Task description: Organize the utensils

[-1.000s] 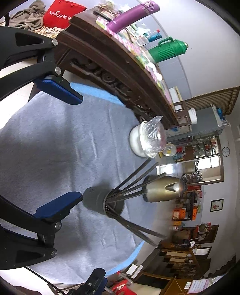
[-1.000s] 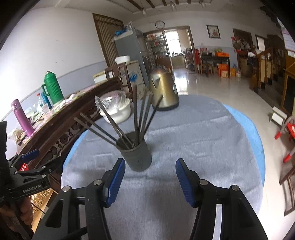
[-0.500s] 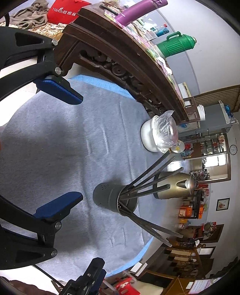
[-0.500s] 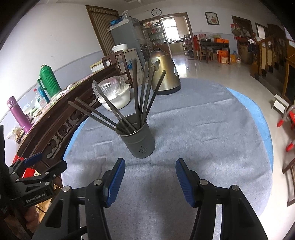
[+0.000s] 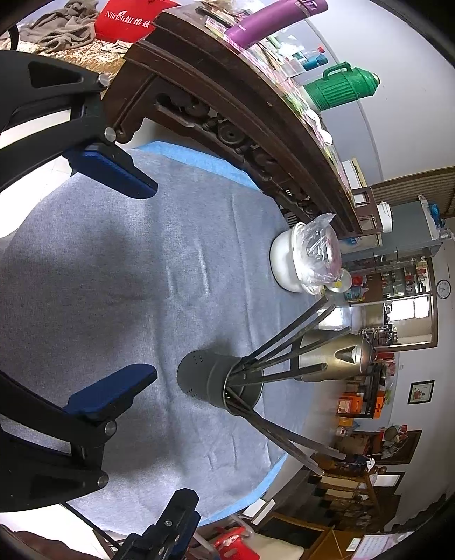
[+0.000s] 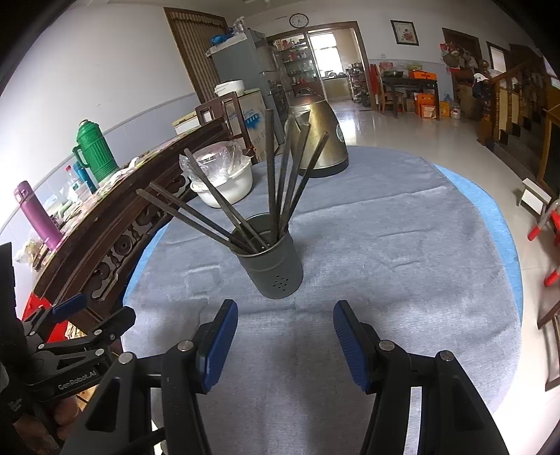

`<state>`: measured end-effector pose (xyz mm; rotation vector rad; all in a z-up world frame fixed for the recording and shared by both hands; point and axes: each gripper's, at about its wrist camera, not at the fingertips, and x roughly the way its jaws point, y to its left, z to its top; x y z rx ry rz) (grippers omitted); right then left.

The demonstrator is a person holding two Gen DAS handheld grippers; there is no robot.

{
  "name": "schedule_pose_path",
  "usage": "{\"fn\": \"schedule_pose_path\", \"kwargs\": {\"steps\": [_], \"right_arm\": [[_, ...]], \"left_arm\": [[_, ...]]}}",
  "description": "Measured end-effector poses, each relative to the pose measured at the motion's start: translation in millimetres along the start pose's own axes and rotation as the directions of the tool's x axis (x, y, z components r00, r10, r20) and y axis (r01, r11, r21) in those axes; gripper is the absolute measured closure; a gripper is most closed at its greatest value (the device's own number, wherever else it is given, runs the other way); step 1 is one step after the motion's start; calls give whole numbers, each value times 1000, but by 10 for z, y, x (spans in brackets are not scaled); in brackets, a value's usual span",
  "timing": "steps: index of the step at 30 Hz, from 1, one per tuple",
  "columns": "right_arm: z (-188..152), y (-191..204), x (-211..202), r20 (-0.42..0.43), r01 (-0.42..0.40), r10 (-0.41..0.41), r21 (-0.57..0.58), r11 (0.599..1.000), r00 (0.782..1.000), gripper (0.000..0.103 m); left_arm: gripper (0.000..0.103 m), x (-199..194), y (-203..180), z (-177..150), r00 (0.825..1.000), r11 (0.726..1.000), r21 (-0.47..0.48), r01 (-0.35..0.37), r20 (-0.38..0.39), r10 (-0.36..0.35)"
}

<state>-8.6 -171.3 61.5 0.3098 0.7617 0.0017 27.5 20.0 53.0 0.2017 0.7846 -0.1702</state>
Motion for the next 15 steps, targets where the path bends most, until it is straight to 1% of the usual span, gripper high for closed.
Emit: {"fn": "schedule_pose_path", "kwargs": {"steps": [15], "right_arm": [[54,174,-44,1,6,-6,-31,1000,1000,42]], "left_arm": [[8,-24,150,-24,1000,999,-31,9,8,-8]]}}
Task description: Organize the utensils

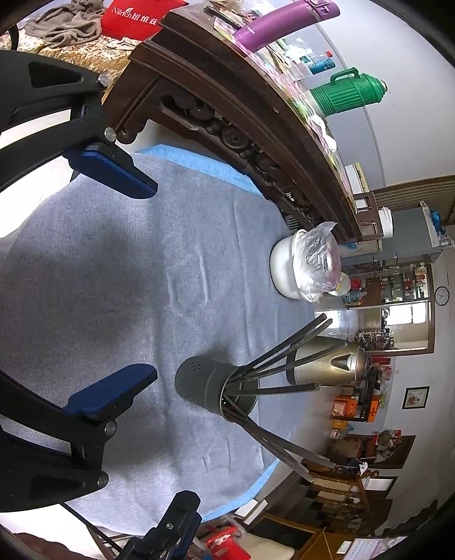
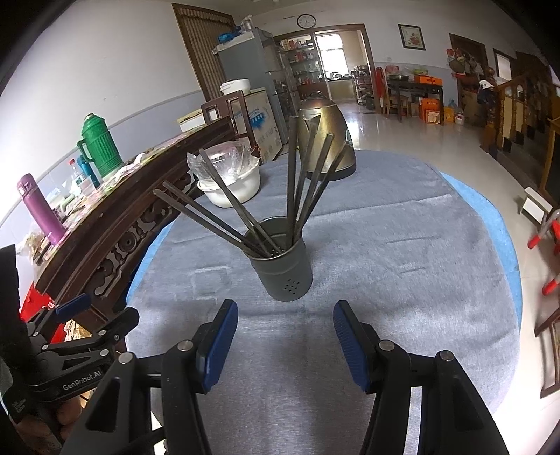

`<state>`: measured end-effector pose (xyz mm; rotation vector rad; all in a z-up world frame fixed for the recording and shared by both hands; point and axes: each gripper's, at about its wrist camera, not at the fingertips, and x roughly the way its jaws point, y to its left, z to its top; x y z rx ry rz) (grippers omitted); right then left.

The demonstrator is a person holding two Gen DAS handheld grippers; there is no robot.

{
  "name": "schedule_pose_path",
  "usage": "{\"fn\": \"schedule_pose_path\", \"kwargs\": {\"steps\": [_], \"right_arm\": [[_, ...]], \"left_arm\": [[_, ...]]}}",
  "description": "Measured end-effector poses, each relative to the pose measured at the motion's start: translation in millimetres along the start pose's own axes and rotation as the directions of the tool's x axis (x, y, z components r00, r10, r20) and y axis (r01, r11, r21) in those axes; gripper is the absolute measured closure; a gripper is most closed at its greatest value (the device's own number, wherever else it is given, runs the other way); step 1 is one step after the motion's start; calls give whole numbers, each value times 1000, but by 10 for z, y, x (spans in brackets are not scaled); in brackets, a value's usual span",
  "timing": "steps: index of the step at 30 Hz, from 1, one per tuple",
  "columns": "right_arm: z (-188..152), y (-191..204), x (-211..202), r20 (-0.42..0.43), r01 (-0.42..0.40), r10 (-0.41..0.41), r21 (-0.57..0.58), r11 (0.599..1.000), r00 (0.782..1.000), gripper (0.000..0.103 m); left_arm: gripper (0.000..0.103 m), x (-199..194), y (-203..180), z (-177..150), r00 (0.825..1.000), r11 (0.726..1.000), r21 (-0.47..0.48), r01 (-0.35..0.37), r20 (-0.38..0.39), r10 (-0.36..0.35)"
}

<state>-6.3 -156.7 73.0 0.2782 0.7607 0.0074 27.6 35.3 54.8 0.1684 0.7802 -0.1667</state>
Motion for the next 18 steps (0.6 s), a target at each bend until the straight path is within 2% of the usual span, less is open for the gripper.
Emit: {"fn": "schedule_pose_path", "kwargs": {"steps": [18], "right_arm": [[-4,63,-91,17,-7,7,-12,1000,1000,42]], "left_arm": [[8,-120,37,-23,1000,1000,-8,-4,16,4]]}}
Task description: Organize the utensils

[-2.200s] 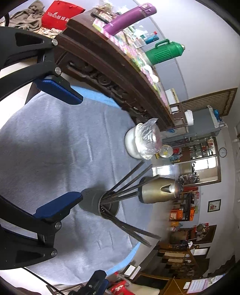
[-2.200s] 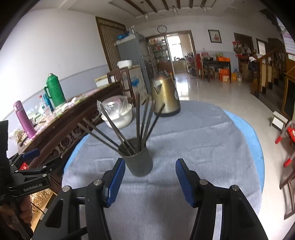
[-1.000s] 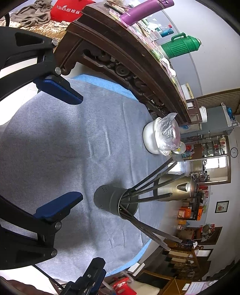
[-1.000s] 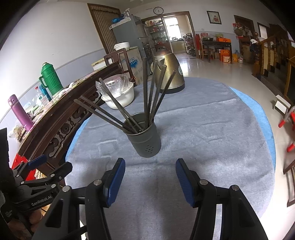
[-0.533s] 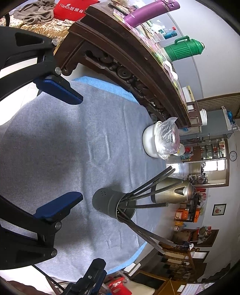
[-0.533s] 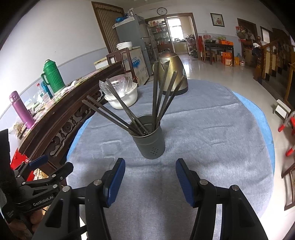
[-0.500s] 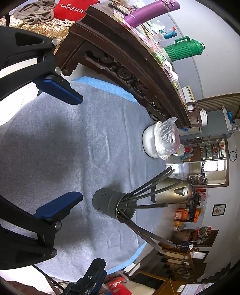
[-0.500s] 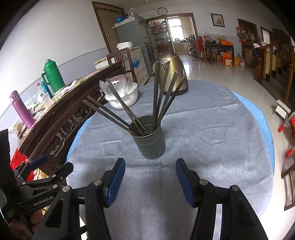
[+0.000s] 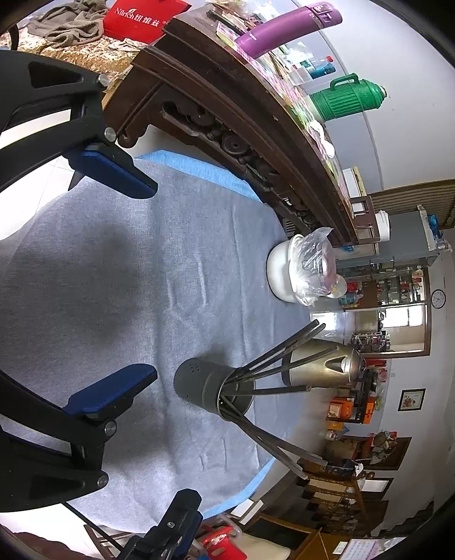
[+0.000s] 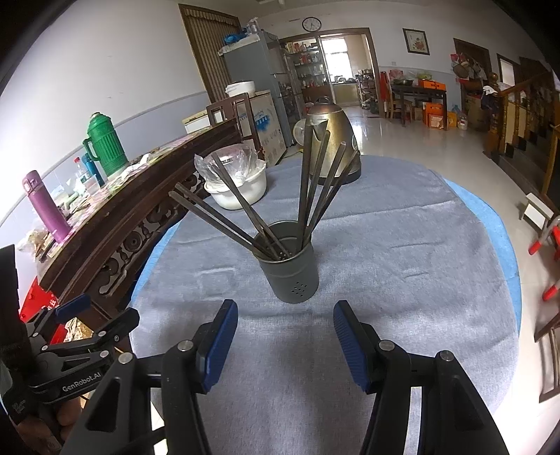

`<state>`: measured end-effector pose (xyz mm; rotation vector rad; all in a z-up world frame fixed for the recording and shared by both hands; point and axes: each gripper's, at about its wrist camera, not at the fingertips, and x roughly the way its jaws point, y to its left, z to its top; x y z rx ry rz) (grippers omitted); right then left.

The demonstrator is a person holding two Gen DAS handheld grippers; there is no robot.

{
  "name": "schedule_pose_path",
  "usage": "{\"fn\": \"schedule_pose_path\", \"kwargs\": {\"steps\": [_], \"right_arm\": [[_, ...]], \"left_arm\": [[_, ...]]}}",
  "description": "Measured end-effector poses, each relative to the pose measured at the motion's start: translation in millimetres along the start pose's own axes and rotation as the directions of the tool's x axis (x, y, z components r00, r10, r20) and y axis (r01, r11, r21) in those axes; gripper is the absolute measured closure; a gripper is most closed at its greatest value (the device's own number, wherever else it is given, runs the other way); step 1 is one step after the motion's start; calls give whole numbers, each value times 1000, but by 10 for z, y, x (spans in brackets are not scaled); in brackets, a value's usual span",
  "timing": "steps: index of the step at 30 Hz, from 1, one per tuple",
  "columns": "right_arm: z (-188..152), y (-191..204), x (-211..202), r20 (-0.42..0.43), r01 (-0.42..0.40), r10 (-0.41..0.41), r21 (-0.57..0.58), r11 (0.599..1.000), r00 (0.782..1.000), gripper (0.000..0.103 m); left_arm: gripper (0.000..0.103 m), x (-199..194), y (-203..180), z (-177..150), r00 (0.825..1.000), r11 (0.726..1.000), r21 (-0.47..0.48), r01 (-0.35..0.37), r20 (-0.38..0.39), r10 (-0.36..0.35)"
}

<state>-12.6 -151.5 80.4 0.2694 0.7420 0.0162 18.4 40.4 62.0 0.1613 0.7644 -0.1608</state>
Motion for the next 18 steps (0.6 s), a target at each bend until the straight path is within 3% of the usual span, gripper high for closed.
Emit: {"fn": "schedule_pose_path", "kwargs": {"steps": [18], "right_arm": [[-46,73,-221,38,-6,6,-8,1000,999,42]], "left_arm": [[8,-209,35,-76,1000,1000,-8,-11,27,11]]}}
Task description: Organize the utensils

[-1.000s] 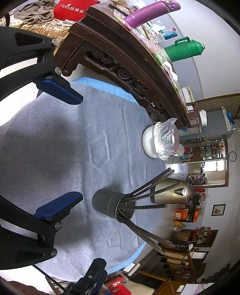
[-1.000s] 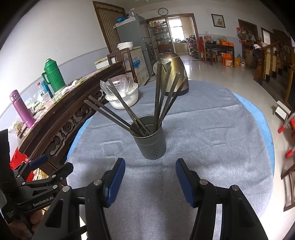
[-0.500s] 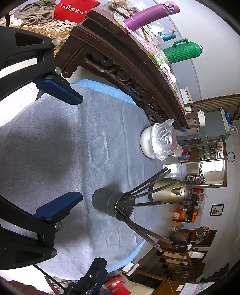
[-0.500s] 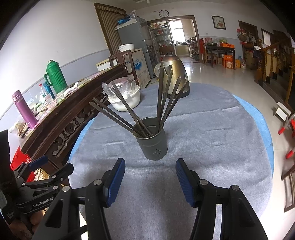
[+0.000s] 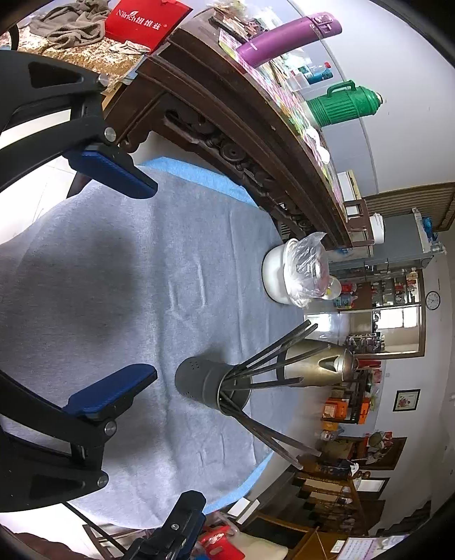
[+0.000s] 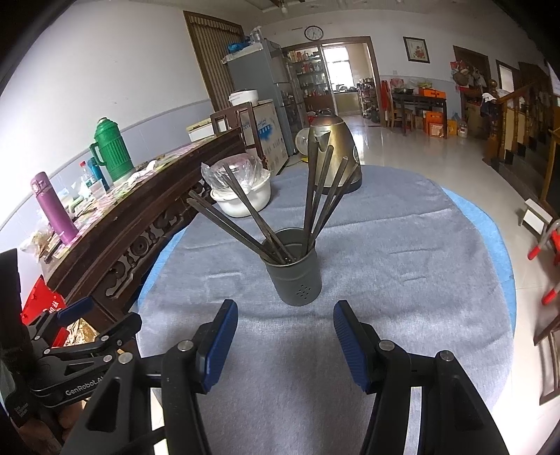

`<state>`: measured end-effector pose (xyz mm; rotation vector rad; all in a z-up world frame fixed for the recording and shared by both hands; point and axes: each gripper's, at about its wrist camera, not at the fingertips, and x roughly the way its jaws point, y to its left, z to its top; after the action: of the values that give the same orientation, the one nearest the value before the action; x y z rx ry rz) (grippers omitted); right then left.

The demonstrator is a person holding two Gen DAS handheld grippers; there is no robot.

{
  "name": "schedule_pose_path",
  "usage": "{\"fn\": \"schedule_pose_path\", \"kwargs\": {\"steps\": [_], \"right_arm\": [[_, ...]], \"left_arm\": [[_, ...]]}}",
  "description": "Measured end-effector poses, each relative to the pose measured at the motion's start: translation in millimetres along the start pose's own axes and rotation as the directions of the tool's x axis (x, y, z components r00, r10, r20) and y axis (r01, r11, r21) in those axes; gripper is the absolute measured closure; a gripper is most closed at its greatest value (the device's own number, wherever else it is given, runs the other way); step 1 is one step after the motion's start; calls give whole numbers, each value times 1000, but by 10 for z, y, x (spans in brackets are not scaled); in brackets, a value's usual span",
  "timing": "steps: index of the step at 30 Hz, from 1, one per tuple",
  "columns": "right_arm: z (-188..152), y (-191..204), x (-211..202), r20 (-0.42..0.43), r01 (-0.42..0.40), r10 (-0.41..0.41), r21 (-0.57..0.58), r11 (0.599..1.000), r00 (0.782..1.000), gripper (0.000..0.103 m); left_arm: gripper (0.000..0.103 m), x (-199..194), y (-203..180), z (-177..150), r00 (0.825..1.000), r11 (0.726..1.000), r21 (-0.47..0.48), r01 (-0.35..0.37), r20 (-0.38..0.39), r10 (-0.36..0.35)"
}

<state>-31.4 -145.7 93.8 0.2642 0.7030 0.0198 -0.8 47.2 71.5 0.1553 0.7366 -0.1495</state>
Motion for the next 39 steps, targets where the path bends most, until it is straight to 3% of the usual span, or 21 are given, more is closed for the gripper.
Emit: {"fn": "schedule_pose_path", "kwargs": {"steps": [18,39], "right_arm": [[-54,83,-335,58,-1,2,-21,1000,998,42],[3,301,-289,55,14,-11,-65,998,998,42]], "left_arm": [[8,-289,11,-109,999,1000,-3,1,39,-1],[8,-244,202,-95,999,999,-37,6,37,-5]]}}
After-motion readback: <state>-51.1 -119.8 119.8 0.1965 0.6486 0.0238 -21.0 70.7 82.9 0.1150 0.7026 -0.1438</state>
